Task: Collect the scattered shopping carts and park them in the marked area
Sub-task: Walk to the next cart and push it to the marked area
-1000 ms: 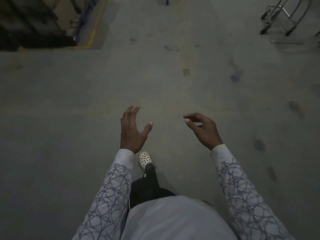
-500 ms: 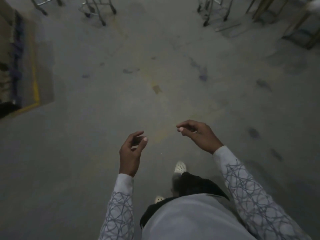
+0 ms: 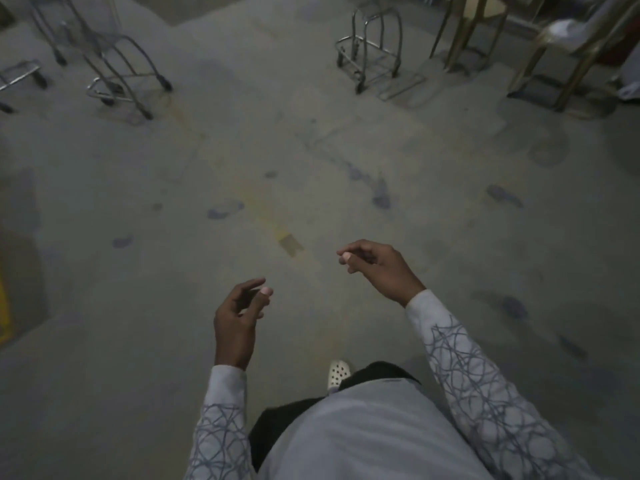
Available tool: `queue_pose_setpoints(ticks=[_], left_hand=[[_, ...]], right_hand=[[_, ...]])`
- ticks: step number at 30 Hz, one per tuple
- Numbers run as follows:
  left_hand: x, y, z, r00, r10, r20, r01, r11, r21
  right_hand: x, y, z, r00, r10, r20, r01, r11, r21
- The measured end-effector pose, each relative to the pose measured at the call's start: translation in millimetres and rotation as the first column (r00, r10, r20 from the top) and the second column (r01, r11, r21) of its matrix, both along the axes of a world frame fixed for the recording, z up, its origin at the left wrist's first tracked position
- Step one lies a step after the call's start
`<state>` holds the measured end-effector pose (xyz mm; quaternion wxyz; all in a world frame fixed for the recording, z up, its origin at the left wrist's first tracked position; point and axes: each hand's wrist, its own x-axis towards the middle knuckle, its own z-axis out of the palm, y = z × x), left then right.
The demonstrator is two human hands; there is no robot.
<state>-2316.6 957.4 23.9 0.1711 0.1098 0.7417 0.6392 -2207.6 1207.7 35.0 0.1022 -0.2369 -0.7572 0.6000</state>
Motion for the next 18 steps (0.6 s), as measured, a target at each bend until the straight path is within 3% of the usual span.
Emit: queue_pose_setpoints(ticks=[12, 18], left_hand=[[-244.6, 136.7, -27.4, 0.991, -0.101, 0.086, 0.103, 0.995, -0.018], [-403.0, 222.7, -18.0, 0.969, -0.22, 0.11, 0.222, 0.975, -0.001]], right_hand=[[-204.3, 108.1, -31.0, 0.988, -0.116, 0.104, 0.123, 0.99, -0.062], [-339.7, 172.6, -21.3, 0.959, -0.275, 0.064, 0.279, 0.959, -0.055]])
